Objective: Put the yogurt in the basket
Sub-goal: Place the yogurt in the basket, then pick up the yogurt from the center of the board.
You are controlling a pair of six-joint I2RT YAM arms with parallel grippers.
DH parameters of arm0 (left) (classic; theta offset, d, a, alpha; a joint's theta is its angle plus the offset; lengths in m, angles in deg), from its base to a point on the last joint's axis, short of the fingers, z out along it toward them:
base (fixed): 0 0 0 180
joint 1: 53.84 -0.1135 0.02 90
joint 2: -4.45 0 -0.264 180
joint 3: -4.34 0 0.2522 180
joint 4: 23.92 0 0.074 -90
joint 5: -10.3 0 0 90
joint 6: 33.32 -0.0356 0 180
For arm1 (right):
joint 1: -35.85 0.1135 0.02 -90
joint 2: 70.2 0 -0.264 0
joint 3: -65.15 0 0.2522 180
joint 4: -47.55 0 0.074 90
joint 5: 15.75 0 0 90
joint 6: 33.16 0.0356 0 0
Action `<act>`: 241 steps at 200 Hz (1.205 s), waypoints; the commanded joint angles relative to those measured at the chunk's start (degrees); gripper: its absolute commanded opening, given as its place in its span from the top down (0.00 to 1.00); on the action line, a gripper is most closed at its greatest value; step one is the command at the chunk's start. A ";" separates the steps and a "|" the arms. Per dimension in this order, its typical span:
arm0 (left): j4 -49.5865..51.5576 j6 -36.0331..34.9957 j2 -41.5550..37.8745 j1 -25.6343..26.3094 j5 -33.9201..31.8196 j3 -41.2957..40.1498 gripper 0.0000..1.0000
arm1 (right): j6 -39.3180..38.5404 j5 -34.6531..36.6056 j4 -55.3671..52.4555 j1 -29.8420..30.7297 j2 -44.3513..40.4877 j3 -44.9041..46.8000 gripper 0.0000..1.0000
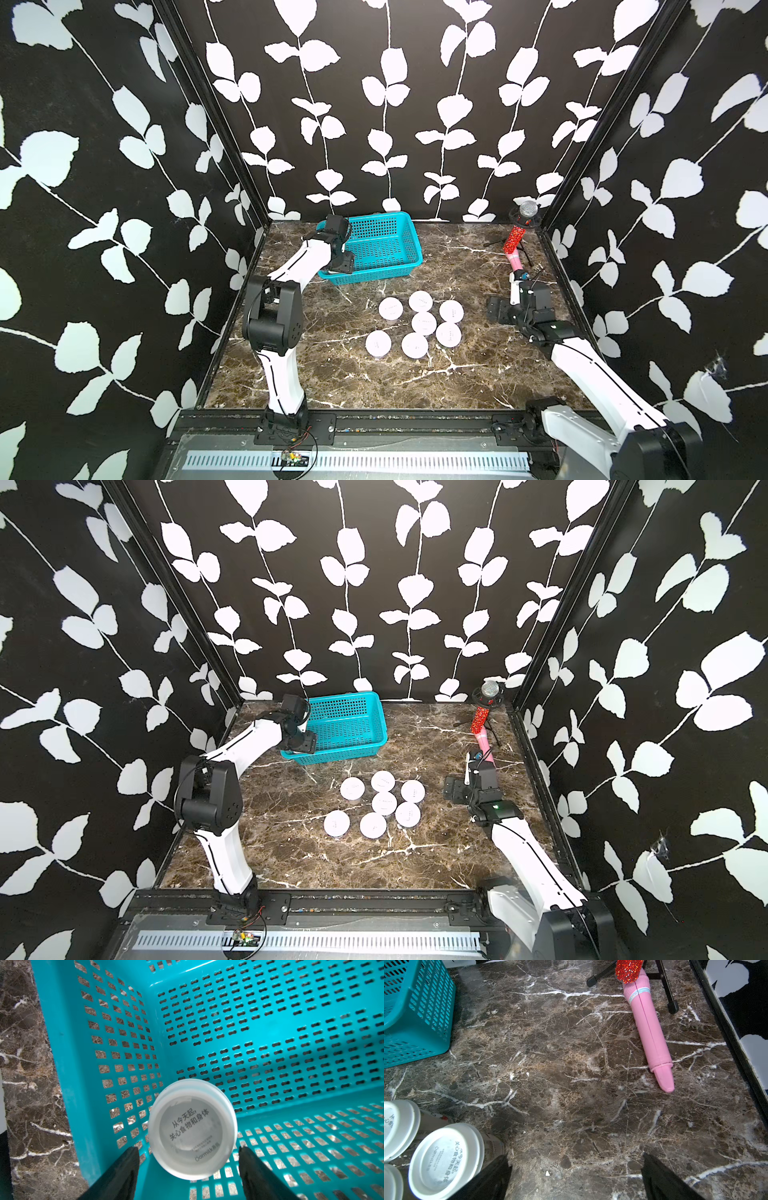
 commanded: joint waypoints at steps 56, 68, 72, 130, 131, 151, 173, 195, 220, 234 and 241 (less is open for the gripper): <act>-0.98 -0.16 -6.39 -0.29 2.86 0.50 0.22 | -0.23 -0.17 -0.59 0.42 -0.40 -3.35 0.00; -2.48 0.34 -8.48 -0.24 3.00 -0.89 0.22 | -0.60 -0.75 -1.02 0.48 -0.22 -3.87 0.01; -3.18 0.55 -9.33 -0.25 3.01 -1.51 0.22 | -0.72 -0.96 -1.08 0.57 -0.22 -3.97 0.01; -10.68 4.67 -22.63 -0.40 4.53 -12.31 0.20 | -2.11 -3.79 -2.04 2.59 2.07 -7.15 0.01; -10.75 4.71 -22.85 -0.40 4.58 -12.43 0.20 | -2.16 -3.80 -2.03 2.67 2.16 -7.21 0.01; -11.30 5.97 -27.14 -0.66 5.27 -15.76 0.20 | -2.67 -3.79 -2.66 4.46 3.89 -8.91 0.01; -11.02 6.43 -31.30 -0.84 5.83 -18.99 0.19 | -3.15 -4.00 -3.25 6.74 6.00 -11.25 0.01; -10.60 7.17 -34.92 -0.93 6.09 -22.19 0.19 | -4.02 -3.42 -4.58 9.87 8.55 -13.85 0.01; -12.74 7.66 -38.78 -0.95 6.91 -26.74 0.19 | -5.44 -3.01 -7.18 13.85 12.34 -17.25 0.02; -13.41 7.37 -40.12 -0.93 7.07 -28.46 0.19 | -6.29 -3.05 -9.24 15.95 14.68 -19.24 0.05; -13.37 7.10 -40.44 -0.95 7.26 -29.01 0.19 | -6.45 -2.54 -10.30 16.87 15.85 -20.42 0.07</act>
